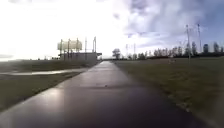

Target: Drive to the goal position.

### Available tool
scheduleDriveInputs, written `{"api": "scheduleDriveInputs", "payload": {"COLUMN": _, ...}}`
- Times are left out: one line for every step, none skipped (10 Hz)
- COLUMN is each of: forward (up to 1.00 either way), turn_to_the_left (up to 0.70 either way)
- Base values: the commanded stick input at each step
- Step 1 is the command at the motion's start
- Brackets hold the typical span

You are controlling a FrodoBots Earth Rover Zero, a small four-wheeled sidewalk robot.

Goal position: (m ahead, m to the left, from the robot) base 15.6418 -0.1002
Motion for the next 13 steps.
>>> {"api": "scheduleDriveInputs", "payload": {"forward": 1.0, "turn_to_the_left": 0.0}}
{"api": "scheduleDriveInputs", "payload": {"forward": 1.0, "turn_to_the_left": 0.24}}
{"api": "scheduleDriveInputs", "payload": {"forward": 1.0, "turn_to_the_left": 0.39}}
{"api": "scheduleDriveInputs", "payload": {"forward": 1.0, "turn_to_the_left": 0.39}}
{"api": "scheduleDriveInputs", "payload": {"forward": 1.0, "turn_to_the_left": 0.22}}
{"api": "scheduleDriveInputs", "payload": {"forward": 1.0, "turn_to_the_left": 0.0}}
{"api": "scheduleDriveInputs", "payload": {"forward": 1.0, "turn_to_the_left": 0.0}}
{"api": "scheduleDriveInputs", "payload": {"forward": 1.0, "turn_to_the_left": 0.07}}
{"api": "scheduleDriveInputs", "payload": {"forward": 1.0, "turn_to_the_left": 0.4}}
{"api": "scheduleDriveInputs", "payload": {"forward": 1.0, "turn_to_the_left": 0.4}}
{"api": "scheduleDriveInputs", "payload": {"forward": 1.0, "turn_to_the_left": 0.16}}
{"api": "scheduleDriveInputs", "payload": {"forward": 1.0, "turn_to_the_left": 0.0}}
{"api": "scheduleDriveInputs", "payload": {"forward": 1.0, "turn_to_the_left": 0.0}}
